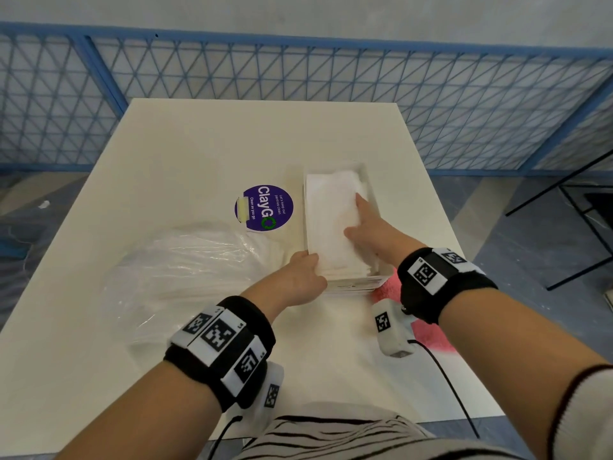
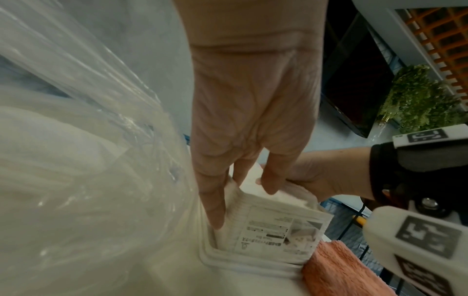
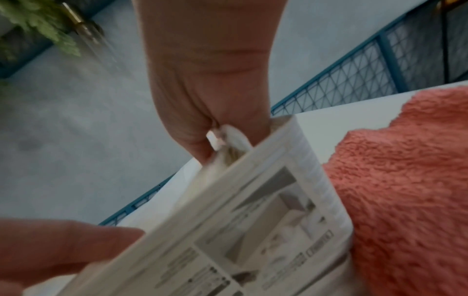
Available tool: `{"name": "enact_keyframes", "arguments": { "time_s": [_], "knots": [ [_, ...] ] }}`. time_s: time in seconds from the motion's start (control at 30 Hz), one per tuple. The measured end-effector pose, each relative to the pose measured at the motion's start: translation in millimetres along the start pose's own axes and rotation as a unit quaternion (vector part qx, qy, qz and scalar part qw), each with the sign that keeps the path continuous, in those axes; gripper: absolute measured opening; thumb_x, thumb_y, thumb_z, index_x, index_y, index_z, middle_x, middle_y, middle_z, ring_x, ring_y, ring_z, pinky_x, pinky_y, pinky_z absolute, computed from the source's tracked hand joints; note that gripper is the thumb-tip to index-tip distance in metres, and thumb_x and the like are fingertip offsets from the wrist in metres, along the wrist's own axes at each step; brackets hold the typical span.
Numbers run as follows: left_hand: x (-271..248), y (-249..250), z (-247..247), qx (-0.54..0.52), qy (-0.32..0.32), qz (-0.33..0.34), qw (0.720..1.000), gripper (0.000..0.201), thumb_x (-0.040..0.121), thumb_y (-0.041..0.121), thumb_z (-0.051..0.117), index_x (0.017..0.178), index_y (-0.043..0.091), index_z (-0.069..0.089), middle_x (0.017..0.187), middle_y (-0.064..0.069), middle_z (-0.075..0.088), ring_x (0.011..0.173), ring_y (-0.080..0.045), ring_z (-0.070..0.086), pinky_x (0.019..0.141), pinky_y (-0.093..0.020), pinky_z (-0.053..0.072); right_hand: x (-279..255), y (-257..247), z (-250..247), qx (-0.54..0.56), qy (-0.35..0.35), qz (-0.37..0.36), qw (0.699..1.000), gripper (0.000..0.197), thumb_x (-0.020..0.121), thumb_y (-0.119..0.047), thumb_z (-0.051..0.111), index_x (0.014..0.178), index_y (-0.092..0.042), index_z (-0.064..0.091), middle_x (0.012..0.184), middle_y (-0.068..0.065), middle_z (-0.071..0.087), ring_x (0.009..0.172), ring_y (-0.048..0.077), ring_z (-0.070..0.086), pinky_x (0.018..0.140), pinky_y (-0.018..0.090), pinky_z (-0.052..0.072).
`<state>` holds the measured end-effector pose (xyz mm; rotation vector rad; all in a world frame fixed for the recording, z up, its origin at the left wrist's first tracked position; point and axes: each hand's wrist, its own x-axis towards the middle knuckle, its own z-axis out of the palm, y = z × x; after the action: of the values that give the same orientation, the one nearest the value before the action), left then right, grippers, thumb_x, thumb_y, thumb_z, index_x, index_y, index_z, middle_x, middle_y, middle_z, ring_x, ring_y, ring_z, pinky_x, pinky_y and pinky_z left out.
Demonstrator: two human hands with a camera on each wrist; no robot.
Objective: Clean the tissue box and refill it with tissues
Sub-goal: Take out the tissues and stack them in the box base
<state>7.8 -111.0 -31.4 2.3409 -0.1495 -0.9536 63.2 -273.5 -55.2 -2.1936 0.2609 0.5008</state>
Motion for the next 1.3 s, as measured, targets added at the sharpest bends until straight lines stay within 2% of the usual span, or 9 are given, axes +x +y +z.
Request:
{"name": "enact_keyframes", "arguments": {
  "time_s": [0.07,0.2,0.33,0.53,0.7,0.87,0.97,1.1,1.3],
  "knots": [
    [-1,0,1,0.003,-0.004,0.003,1.0,0.049,0.098,0.016,0.039,0.145,0.006,0.029,0.157,-0.003,0.013,0.134,-0.023,0.036,0.103,-0.027,0.031,3,-3,3,-0.095,-0.014,0.059,0.994,0.075,0.096,-0.008,0.042,0.152,-0.018,-0.007,0.158,0.014,0.007,0.142,0.031,0.023,0.113,0.033,0.028],
    [-2,2,2,0.01,-0.011,0.002,1.0,0.053,0.099,0.019,0.039,0.147,0.006,0.023,0.16,-0.002,0.006,0.136,-0.024,0.034,0.102,-0.027,0.031,2,-9,18,-0.297,0.039,0.042,0.953,0.083,0.093,-0.003,0.046,0.15,-0.013,-0.013,0.156,0.013,-0.025,0.146,0.035,-0.004,0.12,0.039,0.012],
    [-1,1,2,0.02,-0.007,-0.004,1.0,0.056,0.098,0.023,0.039,0.148,0.006,0.02,0.16,-0.002,0.004,0.135,-0.024,0.035,0.101,-0.028,0.033,-3,-7,31,-0.446,0.087,-0.032,0.89,0.095,0.092,-0.009,0.053,0.147,-0.014,-0.024,0.154,0.011,-0.031,0.144,0.042,-0.009,0.118,0.045,0.009],
    [0,0,5,0.024,-0.01,-0.008,1.0,0.059,0.099,0.025,0.04,0.15,0.007,0.015,0.16,-0.003,-0.001,0.139,-0.025,0.031,0.104,-0.029,0.032,-6,-3,37,-0.475,0.087,-0.047,0.874,0.109,0.09,-0.009,0.058,0.136,-0.026,-0.039,0.151,0.007,-0.038,0.145,0.043,-0.007,0.117,0.045,0.014],
    [2,-3,4,0.026,-0.016,-0.002,1.0,0.059,0.098,0.024,0.041,0.149,0.007,0.017,0.16,-0.004,0.005,0.132,-0.029,0.042,0.106,-0.035,0.037,-1,1,38,-0.4,-0.099,-0.005,0.911,0.087,0.092,-0.016,0.057,0.152,-0.019,-0.006,0.16,0.005,-0.015,0.146,0.04,-0.005,0.118,0.05,0.013],
    [-17,-9,-15,-0.066,0.059,0.07,0.994,0.053,0.096,0.015,0.044,0.147,0.02,0.032,0.148,-0.006,0.041,0.128,-0.021,0.048,0.095,-0.023,0.039,-1,-3,34,-0.392,-0.097,0.003,0.915,0.086,0.091,-0.021,0.06,0.152,-0.022,0.0,0.16,0.006,-0.01,0.146,0.039,0.0,0.117,0.051,0.015],
    [-40,-36,-61,-0.024,0.144,0.105,0.984,0.06,0.088,0.013,0.057,0.143,0.031,0.039,0.145,0.002,0.044,0.123,-0.018,0.05,0.095,-0.021,0.038,-17,-23,31,-0.364,-0.011,-0.04,0.931,0.064,0.094,-0.02,0.056,0.149,-0.018,0.024,0.156,0.013,0.016,0.139,0.037,0.024,0.111,0.045,0.029],
    [-63,-102,-120,0.261,0.14,-0.101,0.95,0.101,0.072,0.039,0.076,0.149,0.041,0.01,0.159,0.006,0.015,0.142,-0.028,0.022,0.114,-0.045,0.023,-65,-70,51,-0.239,0.093,-0.243,0.935,0.032,0.094,-0.009,0.049,0.124,-0.015,0.06,0.124,0.01,0.056,0.118,0.028,0.046,0.097,0.033,0.039],
    [-68,-173,-108,0.138,0.179,-0.218,0.949,0.098,0.079,0.033,0.072,0.15,0.035,0.004,0.147,-0.016,0.034,0.126,-0.042,0.041,0.102,-0.047,0.039,-95,-110,125,-0.237,-0.136,-0.353,0.895,0.03,0.094,-0.003,0.048,0.117,-0.01,0.067,0.119,0.008,0.065,0.11,0.021,0.058,0.092,0.021,0.04]
  ]
}}
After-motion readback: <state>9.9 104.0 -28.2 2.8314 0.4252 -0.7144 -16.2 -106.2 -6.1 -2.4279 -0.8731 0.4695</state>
